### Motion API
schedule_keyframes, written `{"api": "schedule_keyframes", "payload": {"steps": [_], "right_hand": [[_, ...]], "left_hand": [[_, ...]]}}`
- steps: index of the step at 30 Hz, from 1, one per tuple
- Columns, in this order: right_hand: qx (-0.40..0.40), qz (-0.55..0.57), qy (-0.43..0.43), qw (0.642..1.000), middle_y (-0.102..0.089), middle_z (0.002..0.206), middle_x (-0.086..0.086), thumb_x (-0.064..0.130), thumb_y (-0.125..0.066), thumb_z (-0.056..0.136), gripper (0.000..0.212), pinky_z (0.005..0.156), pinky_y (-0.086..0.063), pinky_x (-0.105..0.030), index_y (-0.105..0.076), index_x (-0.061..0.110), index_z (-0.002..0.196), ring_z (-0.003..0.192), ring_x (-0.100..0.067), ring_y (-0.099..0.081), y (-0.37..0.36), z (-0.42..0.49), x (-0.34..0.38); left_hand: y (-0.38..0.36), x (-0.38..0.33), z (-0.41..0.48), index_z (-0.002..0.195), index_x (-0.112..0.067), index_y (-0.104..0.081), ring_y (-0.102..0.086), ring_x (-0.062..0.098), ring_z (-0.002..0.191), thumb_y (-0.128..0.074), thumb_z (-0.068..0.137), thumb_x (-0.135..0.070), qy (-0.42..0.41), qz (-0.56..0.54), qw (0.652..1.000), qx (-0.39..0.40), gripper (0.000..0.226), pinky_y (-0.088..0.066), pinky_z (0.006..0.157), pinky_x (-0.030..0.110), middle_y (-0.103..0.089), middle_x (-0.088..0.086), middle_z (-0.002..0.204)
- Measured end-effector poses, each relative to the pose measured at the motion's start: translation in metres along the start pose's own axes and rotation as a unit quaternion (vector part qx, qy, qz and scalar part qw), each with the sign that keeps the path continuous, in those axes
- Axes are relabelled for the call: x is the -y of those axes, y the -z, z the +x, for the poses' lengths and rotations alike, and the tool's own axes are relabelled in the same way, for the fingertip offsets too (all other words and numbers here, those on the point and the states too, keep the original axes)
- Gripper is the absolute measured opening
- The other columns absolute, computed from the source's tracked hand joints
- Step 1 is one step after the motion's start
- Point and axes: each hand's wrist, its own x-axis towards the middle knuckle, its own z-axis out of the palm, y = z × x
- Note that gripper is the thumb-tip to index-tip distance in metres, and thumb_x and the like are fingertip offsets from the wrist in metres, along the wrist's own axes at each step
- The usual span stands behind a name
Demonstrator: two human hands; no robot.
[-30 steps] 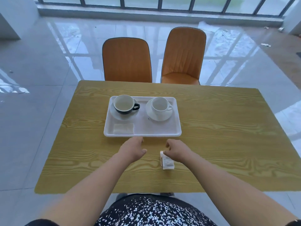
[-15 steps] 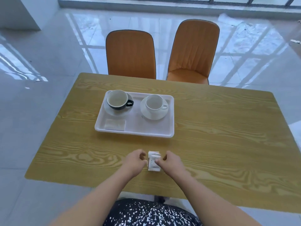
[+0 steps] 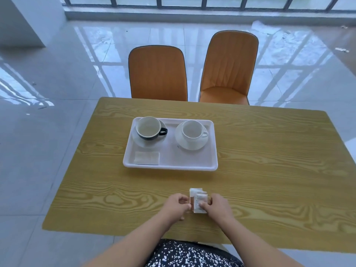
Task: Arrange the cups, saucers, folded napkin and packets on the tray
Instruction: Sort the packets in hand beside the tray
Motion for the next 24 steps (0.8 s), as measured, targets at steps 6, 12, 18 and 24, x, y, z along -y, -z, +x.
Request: {"api": "schedule_keyframes", "payload": {"steps": [6, 12, 18, 24], "right_hand": [[-0.009, 0.085, 0.012, 0.996, -0.065, 0.074, -0.003, 0.03, -0.066, 0.091, 0.028, 0.065, -0.048, -0.036, -0.05, 0.019, 0.072, 0.069, -0.022, -0.06, -0.002, -0.01, 0.001], [0.088, 0.301, 0.018, 0.949, -0.058, 0.059, -0.001, 0.015, -0.068, 0.092, 0.02, 0.048, -0.045, -0.027, -0.057, 0.01, 0.076, 0.05, -0.013, -0.053, 0.0, -0.024, 0.018], [0.101, 0.279, 0.059, 0.953, -0.059, 0.062, -0.003, 0.014, -0.071, 0.089, 0.022, 0.048, -0.043, -0.025, -0.057, 0.012, 0.073, 0.051, -0.012, -0.052, -0.006, -0.026, 0.032], [0.036, 0.142, 0.106, 0.984, -0.054, 0.059, 0.007, 0.029, -0.074, 0.084, 0.031, 0.053, -0.035, -0.018, -0.051, 0.022, 0.064, 0.053, -0.003, -0.044, -0.012, -0.024, 0.035]], "left_hand": [[0.01, 0.004, 0.0, 0.12, -0.013, -0.059, -0.07, 0.019, 0.101, -0.065, 0.093, -0.017, 0.0, -0.069, 0.997, 0.029, 0.028, -0.059, 0.081, 0.035, -0.066, 0.003, 0.114], [0.014, 0.005, 0.0, 0.114, -0.006, -0.067, -0.071, 0.023, 0.094, -0.069, 0.092, -0.02, 0.03, -0.229, 0.97, 0.082, 0.026, -0.057, 0.088, 0.039, -0.074, 0.011, 0.109], [0.018, -0.001, -0.003, 0.115, 0.007, -0.063, -0.072, 0.029, 0.086, -0.059, 0.095, -0.003, 0.043, -0.331, 0.936, 0.11, 0.022, -0.062, 0.077, 0.038, -0.073, 0.023, 0.105], [0.017, 0.0, -0.004, 0.12, 0.009, -0.06, -0.069, 0.03, 0.09, -0.048, 0.1, 0.001, 0.05, -0.325, 0.941, 0.081, 0.024, -0.056, 0.088, 0.045, -0.068, 0.028, 0.118]]}}
